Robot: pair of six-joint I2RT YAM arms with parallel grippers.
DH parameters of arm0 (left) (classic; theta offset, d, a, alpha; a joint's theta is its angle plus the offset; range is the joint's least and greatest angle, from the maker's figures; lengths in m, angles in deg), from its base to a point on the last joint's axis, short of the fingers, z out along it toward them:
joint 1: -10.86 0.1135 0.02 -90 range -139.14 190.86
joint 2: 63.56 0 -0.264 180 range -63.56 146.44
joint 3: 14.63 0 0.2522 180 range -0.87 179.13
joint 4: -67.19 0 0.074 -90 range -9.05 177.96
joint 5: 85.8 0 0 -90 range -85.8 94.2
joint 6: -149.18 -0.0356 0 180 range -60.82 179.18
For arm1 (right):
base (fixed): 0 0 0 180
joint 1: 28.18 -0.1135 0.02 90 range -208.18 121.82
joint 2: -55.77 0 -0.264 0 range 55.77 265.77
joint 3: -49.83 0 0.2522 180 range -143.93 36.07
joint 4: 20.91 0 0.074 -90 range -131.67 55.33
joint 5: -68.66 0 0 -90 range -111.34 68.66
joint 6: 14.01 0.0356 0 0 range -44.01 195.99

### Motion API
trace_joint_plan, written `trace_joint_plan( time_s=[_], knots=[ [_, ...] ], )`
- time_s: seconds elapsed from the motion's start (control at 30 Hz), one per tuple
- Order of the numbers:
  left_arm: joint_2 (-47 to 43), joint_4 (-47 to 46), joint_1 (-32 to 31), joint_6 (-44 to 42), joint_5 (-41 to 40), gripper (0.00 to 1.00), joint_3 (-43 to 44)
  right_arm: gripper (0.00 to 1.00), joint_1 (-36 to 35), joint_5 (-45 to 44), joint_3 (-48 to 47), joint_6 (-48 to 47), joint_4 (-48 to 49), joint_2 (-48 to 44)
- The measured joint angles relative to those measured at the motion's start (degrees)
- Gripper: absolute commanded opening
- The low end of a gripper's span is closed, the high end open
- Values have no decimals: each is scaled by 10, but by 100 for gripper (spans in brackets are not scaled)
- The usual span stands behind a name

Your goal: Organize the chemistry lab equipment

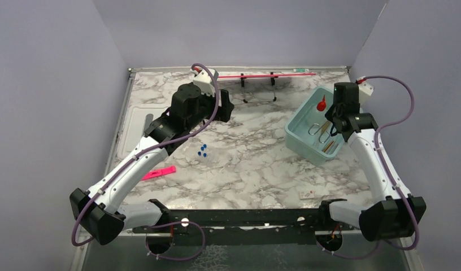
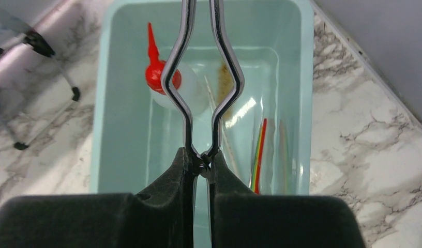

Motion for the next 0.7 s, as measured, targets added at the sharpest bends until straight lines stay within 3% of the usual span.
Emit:
trace_joint_plan(
  time_s=[0.33, 0.7],
  knots=[
    [-5, 15, 5, -2, -12, 84, 0, 1, 28, 26, 43, 8, -5, 74],
    [-5, 23, 16, -2, -28, 84, -1, 19, 31, 40, 93, 26, 17, 144]
  ],
)
